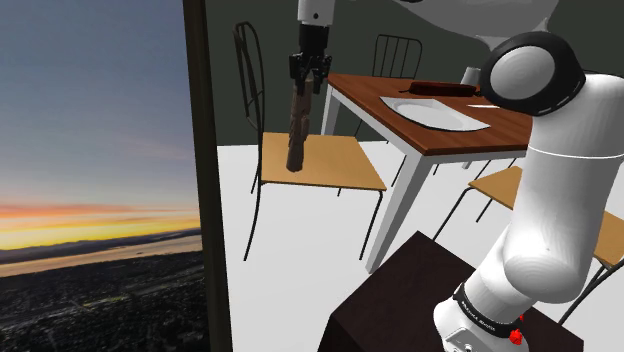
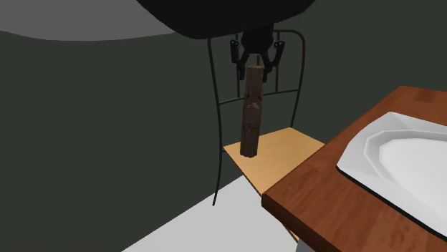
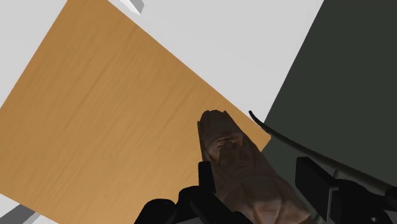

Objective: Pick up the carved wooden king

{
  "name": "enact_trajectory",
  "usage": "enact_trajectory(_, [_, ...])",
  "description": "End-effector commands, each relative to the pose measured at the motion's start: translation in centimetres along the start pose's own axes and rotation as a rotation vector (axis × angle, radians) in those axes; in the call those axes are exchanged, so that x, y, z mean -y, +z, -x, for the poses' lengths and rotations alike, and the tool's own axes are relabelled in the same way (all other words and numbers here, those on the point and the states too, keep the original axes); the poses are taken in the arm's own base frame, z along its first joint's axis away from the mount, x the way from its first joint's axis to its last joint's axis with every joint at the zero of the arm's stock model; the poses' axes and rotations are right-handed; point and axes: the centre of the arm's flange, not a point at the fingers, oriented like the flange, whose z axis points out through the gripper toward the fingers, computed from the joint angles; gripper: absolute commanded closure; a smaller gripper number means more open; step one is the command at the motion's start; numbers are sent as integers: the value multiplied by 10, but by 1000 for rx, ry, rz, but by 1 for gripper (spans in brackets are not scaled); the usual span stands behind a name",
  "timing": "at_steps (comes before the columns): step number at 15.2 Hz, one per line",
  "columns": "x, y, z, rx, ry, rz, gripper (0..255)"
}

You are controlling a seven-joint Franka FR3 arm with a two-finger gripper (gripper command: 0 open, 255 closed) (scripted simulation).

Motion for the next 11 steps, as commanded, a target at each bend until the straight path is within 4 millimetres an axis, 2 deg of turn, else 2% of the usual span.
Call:
enact_trajectory(1, [0, -11, 0, -1, 0, 0, 255])
enact_trajectory(9, [0, -53, 3, -1, 0, 0, 255])
enact_trajectory(11, [0, -54, 3, -1, 0, 0, 255])
